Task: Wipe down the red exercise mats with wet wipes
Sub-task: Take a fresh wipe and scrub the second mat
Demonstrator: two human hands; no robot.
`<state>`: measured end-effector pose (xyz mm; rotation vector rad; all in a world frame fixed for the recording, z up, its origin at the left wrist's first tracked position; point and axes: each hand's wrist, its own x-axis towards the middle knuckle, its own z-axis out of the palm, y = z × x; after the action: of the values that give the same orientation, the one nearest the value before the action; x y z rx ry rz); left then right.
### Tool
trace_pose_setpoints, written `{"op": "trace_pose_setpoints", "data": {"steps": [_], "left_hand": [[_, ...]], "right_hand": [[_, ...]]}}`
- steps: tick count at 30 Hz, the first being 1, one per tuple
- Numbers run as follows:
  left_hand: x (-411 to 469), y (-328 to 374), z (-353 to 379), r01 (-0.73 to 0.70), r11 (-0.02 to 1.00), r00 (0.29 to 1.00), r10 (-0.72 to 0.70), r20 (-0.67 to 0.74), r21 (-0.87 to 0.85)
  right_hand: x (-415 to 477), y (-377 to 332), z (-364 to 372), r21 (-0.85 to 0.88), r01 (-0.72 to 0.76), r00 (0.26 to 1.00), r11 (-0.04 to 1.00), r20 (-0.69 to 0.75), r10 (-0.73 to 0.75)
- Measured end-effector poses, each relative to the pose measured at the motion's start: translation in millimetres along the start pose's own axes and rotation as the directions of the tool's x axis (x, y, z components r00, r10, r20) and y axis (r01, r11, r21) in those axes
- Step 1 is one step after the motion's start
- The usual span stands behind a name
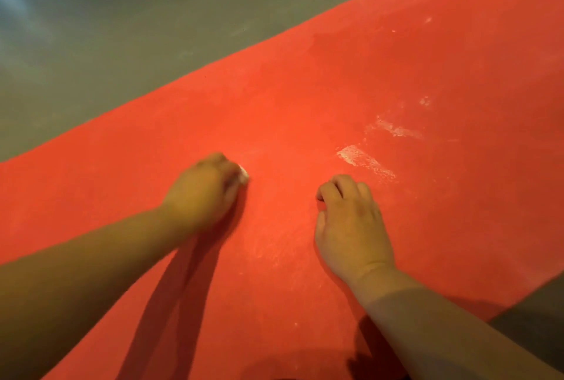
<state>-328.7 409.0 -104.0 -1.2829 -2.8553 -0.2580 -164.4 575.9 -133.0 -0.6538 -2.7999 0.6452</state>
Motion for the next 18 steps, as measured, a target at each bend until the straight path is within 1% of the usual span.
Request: {"op": "trace_pose_setpoints", "data": {"steps": [1, 2, 3, 4, 5, 6, 7, 8, 9, 10, 11, 12, 13, 14, 15, 16, 17, 18], "left_hand": [[-15, 12, -4, -0.202, 0.975, 0.974, 0.21, 0.087, -0.092], [-26, 16, -10, -0.361, 0.918, 0.903, 0.388, 0.186, -0.166], [-27, 10, -15, -0.469, 0.861, 0.825, 0.506, 0.251, -0.196], [-18, -2, -18, -0.533, 0.831, 0.784, 0.556, 0.275, -0.16], [-3, -17, -19, -0.526, 0.848, 0.814, 0.524, 0.249, -0.066], [14, -33, -20, -0.417, 0.907, 0.901, 0.404, 0.158, 0.057], [34, -50, -20, -0.204, 0.968, 0.979, 0.199, 0.052, 0.147], [51, -68, -20, 0.047, 0.984, 0.999, -0.042, -0.035, 0.17], [61, -75, -17, 0.268, 0.954, 0.962, -0.257, -0.095, 0.135], [65, -69, -11, 0.394, 0.914, 0.916, -0.382, -0.122, 0.093], [66, -53, -3, 0.397, 0.915, 0.911, -0.385, -0.148, 0.068], [60, -32, 6, 0.305, 0.951, 0.943, -0.295, -0.153, 0.045], [50, -9, 12, 0.125, 0.992, 0.982, -0.123, -0.145, 0.002], [37, 12, 14, -0.09, 0.995, 0.992, 0.086, -0.09, -0.051], [27, 24, 15, -0.305, 0.946, 0.952, 0.304, -0.024, -0.11], [26, 25, 13, -0.463, 0.876, 0.881, 0.471, 0.037, -0.134], [36, 15, 9, -0.541, 0.833, 0.83, 0.551, 0.089, -0.114], [52, 0, 6, -0.536, 0.843, 0.838, 0.537, 0.098, -0.041]], "right_hand": [[-1, 0, 1, -0.005, -0.001, 1.0, 1.0, -0.009, 0.001], [-1, 0, 2, -0.013, 0.003, 1.0, 1.0, -0.017, -0.003], [-1, -1, 2, -0.023, 0.008, 1.0, 1.0, -0.023, -0.009], [-2, -1, 3, -0.029, 0.011, 0.999, 1.0, -0.032, -0.012], [-1, 0, 4, -0.035, 0.013, 0.999, 0.999, -0.046, -0.015], [-1, -1, 4, -0.044, 0.015, 0.998, 0.999, -0.06, -0.017], [-1, -2, 5, -0.057, 0.012, 0.997, 0.998, -0.071, -0.016], [-2, -3, 5, -0.07, 0.007, 0.997, 0.998, -0.08, -0.012], [-3, -4, 5, -0.079, 0.005, 0.996, 0.997, -0.086, -0.012], [-3, -4, 5, -0.08, 0.006, 0.996, 0.997, -0.091, -0.013], [-2, -3, 5, -0.073, 0.006, 0.996, 0.997, -0.088, -0.012], [-1, -4, 5, -0.065, 0.005, 0.997, 0.998, -0.079, -0.01], [-1, -4, 5, -0.058, 0.004, 0.997, 0.998, -0.072, -0.008], [-2, -4, 5, -0.056, 0.0, 0.998, 0.998, -0.069, -0.004], [-2, -5, 5, -0.06, -0.003, 0.998, 0.998, -0.069, -0.001], [-1, -5, 5, -0.065, -0.002, 0.998, 0.998, -0.067, -0.002], [-1, -5, 5, -0.067, 0.002, 0.998, 0.998, -0.064, -0.006], [-1, -4, 7, -0.065, 0.008, 0.998, 0.998, -0.063, -0.012]]}}
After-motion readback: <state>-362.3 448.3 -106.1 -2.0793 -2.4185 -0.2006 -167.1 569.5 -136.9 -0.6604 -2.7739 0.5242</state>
